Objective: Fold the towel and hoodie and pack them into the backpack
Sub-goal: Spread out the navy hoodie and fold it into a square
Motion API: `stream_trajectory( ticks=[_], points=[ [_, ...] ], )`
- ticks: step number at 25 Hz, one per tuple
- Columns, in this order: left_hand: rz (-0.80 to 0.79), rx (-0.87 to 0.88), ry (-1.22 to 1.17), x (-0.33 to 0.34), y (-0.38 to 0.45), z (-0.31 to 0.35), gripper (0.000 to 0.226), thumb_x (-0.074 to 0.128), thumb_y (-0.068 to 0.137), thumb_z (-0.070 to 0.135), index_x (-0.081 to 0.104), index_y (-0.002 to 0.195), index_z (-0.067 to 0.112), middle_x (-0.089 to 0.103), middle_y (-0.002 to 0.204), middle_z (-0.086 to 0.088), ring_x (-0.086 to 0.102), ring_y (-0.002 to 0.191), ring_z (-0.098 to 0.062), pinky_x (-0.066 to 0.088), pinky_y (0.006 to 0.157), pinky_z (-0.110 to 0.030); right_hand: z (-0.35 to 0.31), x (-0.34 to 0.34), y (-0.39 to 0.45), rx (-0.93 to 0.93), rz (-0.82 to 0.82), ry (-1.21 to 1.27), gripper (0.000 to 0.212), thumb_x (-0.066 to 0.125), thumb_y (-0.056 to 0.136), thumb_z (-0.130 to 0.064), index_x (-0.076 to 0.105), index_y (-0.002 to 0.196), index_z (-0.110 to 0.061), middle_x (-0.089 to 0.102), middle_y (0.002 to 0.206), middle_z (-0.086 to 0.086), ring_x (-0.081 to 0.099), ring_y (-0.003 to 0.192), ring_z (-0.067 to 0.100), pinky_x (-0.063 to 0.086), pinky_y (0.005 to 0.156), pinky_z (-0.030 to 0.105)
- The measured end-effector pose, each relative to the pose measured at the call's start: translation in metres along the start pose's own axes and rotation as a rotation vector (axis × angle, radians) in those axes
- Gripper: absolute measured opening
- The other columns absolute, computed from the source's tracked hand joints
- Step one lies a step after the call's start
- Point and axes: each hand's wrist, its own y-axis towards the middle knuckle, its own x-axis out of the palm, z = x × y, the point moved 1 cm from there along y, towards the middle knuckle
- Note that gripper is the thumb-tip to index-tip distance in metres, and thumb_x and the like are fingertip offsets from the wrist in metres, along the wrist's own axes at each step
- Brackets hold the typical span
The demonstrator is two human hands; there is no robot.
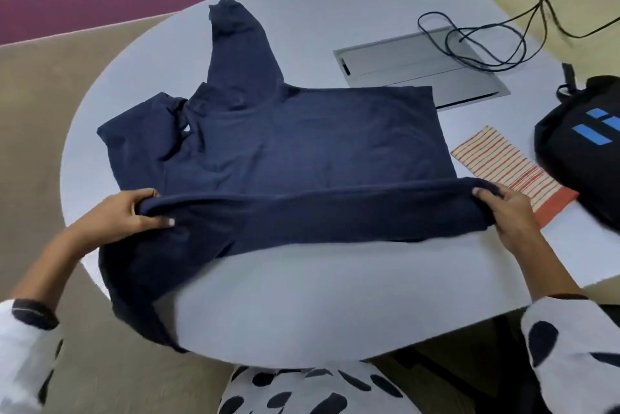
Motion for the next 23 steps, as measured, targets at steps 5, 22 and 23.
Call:
stream_trajectory(
  ticks=[5, 22, 23],
  points=[
    [0.084, 0.037, 0.341, -0.015, 0.082, 0.015, 0.035, 0.082, 0.069, 0.035, 0.052, 0.066, 0.018, 0.059, 0.066, -0.002, 0.059, 0.076, -0.032, 0.043, 0.066, -0.039, 0.0, 0.029, 0.034, 0.03, 0.052, -0.106, 0.031, 0.067, 0.087, -0.017, 0.064, 0.117, -0.01, 0.065, 0.119, 0.01, 0.057, 0.114, 0.03, 0.046, 0.101, 0.046],
    [0.45, -0.019, 0.863, 0.032, 0.185, -0.012, 0.016, 0.058, 0.078, -0.005, 0.06, 0.092, 0.004, 0.046, 0.086, -0.021, 0.053, 0.08, -0.04, 0.031, 0.071, -0.049, -0.005, 0.088, 0.074, -0.186, 0.307, -0.527, 0.031, 0.05, 0.098, -0.028, 0.06, 0.11, -0.002, 0.064, 0.104, 0.02, 0.056, 0.096, 0.034, 0.036, 0.078, 0.03],
    [0.471, -0.015, 0.85, 0.035, 0.186, -0.013, 0.017, 0.059, 0.078, -0.006, 0.059, 0.092, 0.003, 0.046, 0.085, -0.022, 0.052, 0.079, -0.041, 0.031, 0.071, -0.05, -0.003, 0.091, 0.073, -0.186, 0.342, -0.576, 0.031, 0.049, 0.098, -0.029, 0.059, 0.111, -0.003, 0.064, 0.103, 0.02, 0.057, 0.096, 0.036, 0.037, 0.076, 0.032]
  ],
)
